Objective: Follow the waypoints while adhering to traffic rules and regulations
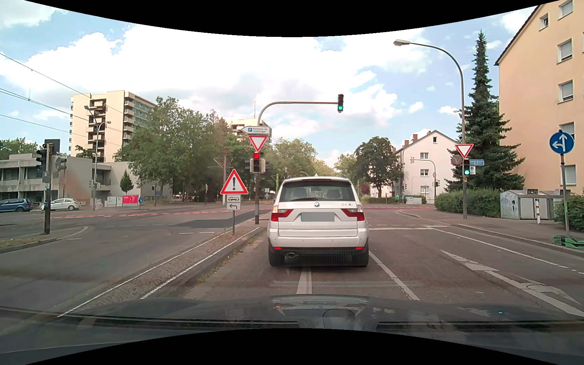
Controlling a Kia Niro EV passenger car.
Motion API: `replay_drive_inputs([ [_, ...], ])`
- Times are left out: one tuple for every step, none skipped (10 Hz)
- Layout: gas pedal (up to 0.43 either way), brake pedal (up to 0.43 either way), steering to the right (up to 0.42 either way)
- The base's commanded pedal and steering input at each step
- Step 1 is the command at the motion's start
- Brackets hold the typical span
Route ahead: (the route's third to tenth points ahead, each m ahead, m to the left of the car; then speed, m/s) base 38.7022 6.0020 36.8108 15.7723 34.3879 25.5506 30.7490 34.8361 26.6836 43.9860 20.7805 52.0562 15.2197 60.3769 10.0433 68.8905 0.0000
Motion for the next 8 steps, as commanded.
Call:
replay_drive_inputs([
  [0.000, 0.268, -0.004],
  [0.000, 0.268, -0.004],
  [0.000, 0.268, -0.004],
  [0.000, 0.268, -0.004],
  [0.000, 0.268, -0.004],
  [0.000, 0.268, -0.004],
  [0.000, 0.268, -0.004],
  [0.000, 0.268, -0.004],
])
